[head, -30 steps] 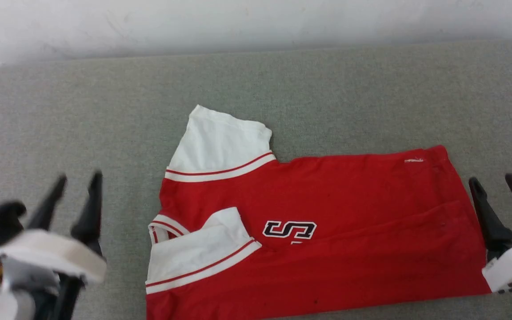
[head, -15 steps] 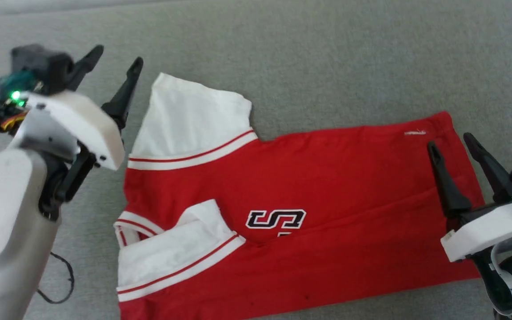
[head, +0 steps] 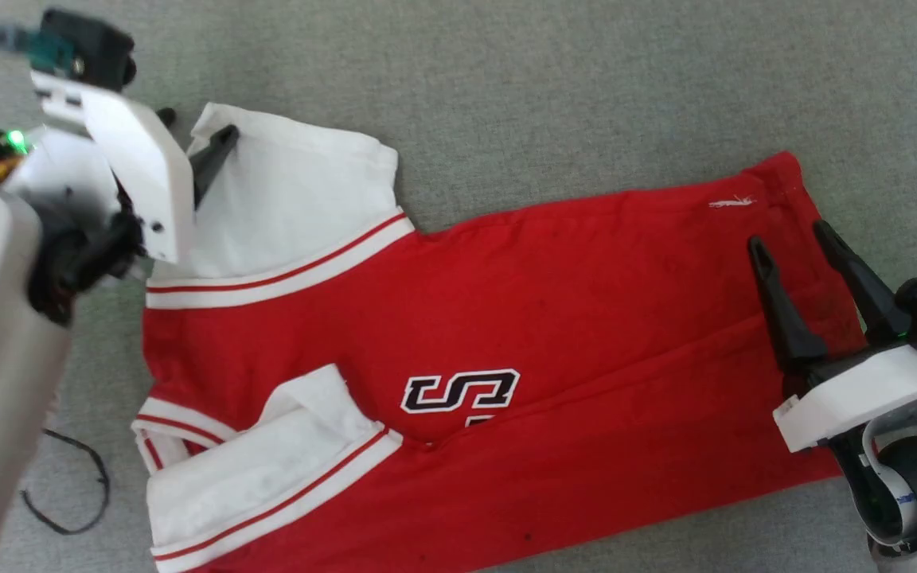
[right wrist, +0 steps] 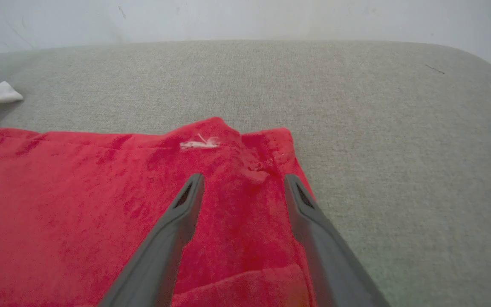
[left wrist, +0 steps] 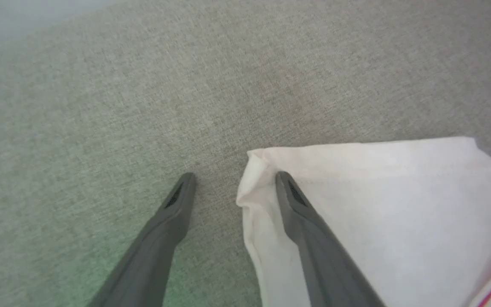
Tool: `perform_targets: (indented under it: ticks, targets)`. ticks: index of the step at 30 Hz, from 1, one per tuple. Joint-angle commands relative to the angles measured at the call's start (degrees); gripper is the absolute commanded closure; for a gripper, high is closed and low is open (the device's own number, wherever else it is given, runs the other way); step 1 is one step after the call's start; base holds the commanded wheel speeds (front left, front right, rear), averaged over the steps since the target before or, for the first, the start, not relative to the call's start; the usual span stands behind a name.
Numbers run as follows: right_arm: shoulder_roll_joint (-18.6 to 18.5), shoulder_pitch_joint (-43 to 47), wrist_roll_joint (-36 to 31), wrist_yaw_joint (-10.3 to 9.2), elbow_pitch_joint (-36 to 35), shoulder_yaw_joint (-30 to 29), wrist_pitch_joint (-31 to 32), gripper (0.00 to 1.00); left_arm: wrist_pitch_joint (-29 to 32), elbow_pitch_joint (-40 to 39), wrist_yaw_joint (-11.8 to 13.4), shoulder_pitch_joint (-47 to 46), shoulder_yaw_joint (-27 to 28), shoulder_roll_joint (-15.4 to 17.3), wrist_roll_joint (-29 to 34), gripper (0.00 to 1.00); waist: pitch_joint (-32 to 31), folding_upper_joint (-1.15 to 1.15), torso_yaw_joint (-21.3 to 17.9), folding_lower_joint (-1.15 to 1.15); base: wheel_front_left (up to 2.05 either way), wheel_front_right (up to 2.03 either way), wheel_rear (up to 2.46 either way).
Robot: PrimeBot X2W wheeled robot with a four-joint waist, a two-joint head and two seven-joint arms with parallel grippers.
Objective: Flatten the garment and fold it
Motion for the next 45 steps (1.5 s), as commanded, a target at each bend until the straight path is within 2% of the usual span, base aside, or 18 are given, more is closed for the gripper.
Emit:
perform_targets:
  ticks: [1,2,6,10,17,20,21,27,29,34,35,36,37,40,45]
  targets:
    - [0.0,-1.1,-0.5,-0.05,0.2,0.1,-0.3,0.0,3.7,1.7,-0.6,1.5,-2.0,-0.4,-1.1,0.67,0.8,-0.01,-0.6,0.01,0.0,0.0,0.0]
    - [0.0,-1.3,-0.5,-0.05,0.2,0.1,-0.1,0.0,5.2,1.6,-0.5,1.4,-2.2,-0.3,-1.6,1.0,0.9,-0.01,-0.5,0.01,0.0,0.0,0.0]
    - [-0.9,-2.1,-0.8,-0.05,-0.2,0.6,0.5,0.0,4.9,0.6,0.2,1.2,-1.6,-0.6,-2.2,1.0,0.3,-0.01,-0.1,0.01,0.0,0.0,0.0]
    - [-3.0,-3.9,-1.0,-0.05,-1.5,0.9,1.7,0.0,1.9,0.1,0.2,1.7,-1.1,-0.7,-1.7,1.0,-1.2,-0.01,0.7,0.01,0.0,0.0,0.0]
    - [-6.9,-10.3,-0.1,-0.05,-3.9,1.3,7.8,0.0,-0.9,-0.4,-0.2,2.2,-1.1,-1.1,-1.5,1.0,-2.4,-0.01,2.0,0.01,0.0,0.0,0.0]
    - [-8.5,-14.5,1.0,-0.05,-3.2,1.2,13.5,0.0,-1.3,-0.7,-0.2,2.0,-1.3,-1.4,-1.5,1.0,-2.0,-0.01,2.7,0.01,0.0,0.0,0.0]
    - [-9.1,-16.9,2.0,-0.05,-1.7,0.7,18.8,0.0,-1.7,-0.9,-0.2,1.8,-1.4,-1.8,-1.4,1.0,-1.6,-0.01,3.2,0.01,0.0,0.0,0.0]
    - [-9.3,-19.2,5.8,-0.05,3.9,-1.1,38.0,0.0,-2.4,-0.6,-0.4,1.2,-2.0,-3.0,-1.5,1.0,-0.6,-0.01,4.7,0.01,0.0,0.0,0.0]
    - [-9.1,-18.9,6.8,-0.05,4.4,-1.8,42.0,0.0,-2.6,-0.3,-0.5,1.0,-2.1,-3.3,-1.6,1.0,-0.3,-0.01,5.0,0.01,0.0,0.0,0.0]
    - [-8.8,-17.8,7.4,-0.05,4.3,-1.9,45.9,0.0,-2.9,0.4,-0.5,0.6,-2.3,-3.6,-1.8,1.0,0.2,-0.01,5.6,0.01,0.0,0.0,0.0]
    - [-8.6,-17.6,7.7,-0.05,4.4,-1.9,46.7,0.11,-2.9,0.5,-0.6,0.5,-2.3,-3.7,-1.9,1.0,0.3,-0.01,5.7,0.01,0.0,0.0,0.0]
    - [-8.4,-17.3,7.9,-0.05,4.3,-1.9,47.5,0.65,-2.9,0.6,-0.6,0.3,-2.3,-3.7,-1.9,1.0,0.5,-0.01,5.8,0.01,0.0,0.0,0.0]
    - [-8.2,-17.0,8.2,-0.05,4.4,-1.7,48.7,1.0,-2.9,0.7,-0.6,0.2,-2.3,-3.7,-1.9,1.0,0.6,-0.01,5.9,0.01,0.0,0.0,0.0]
    - [-7.9,-16.8,8.0,-0.05,4.0,-2.1,50.4,1.0,-3.8,0.8,-0.6,-0.2,-1.7,-3.8,-2.4,1.0,0.7,-0.01,6.0,0.01,0.0,0.0,0.0]
    - [-7.8,-17.7,6.2,-0.05,3.6,-3.1,47.0,1.0,-9.8,0.7,-0.8,-0.3,0.9,-4.2,-3.1,1.0,-1.6,-0.01,6.3,0.01,0.0,0.0,0.0]
